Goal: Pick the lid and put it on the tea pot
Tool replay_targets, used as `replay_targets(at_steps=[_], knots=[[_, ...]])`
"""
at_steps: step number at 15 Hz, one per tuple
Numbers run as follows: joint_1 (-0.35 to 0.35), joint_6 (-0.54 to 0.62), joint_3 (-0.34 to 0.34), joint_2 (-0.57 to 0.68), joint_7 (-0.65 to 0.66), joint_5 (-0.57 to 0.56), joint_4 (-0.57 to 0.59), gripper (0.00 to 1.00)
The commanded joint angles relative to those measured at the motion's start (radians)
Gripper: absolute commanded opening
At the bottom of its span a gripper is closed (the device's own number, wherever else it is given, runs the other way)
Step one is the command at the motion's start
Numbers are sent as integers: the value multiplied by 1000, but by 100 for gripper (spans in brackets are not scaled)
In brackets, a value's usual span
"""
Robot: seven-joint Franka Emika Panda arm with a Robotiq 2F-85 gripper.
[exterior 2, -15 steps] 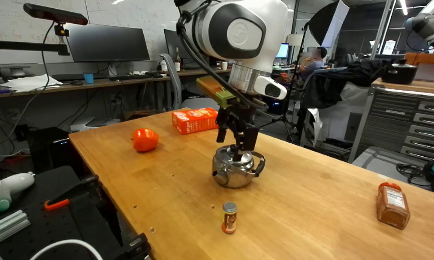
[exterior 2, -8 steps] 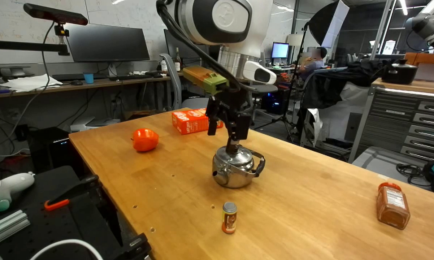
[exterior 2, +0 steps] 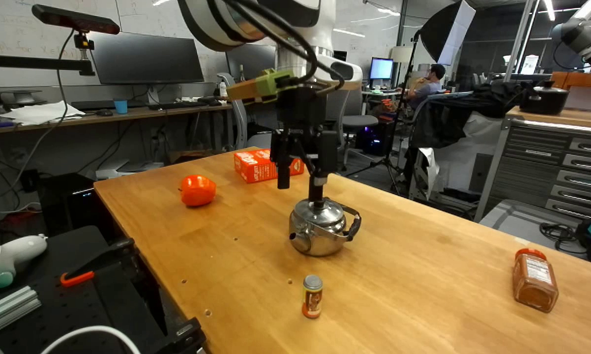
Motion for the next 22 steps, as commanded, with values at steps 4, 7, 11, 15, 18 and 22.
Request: replay_targets(at_steps=[4,7,11,15,18,22], knots=[[14,-143,18,-114,-76,-96,-11,100],[9,-148,14,-123,-213,-45,-2,100],[7,-173,0,-117,-426,57,18,100],[4,-216,-9,-116,-561,145,31,100],[6,-184,-5,-97,-535,132,19,100],[5,-189,-8,-97,-563,143,21,100]])
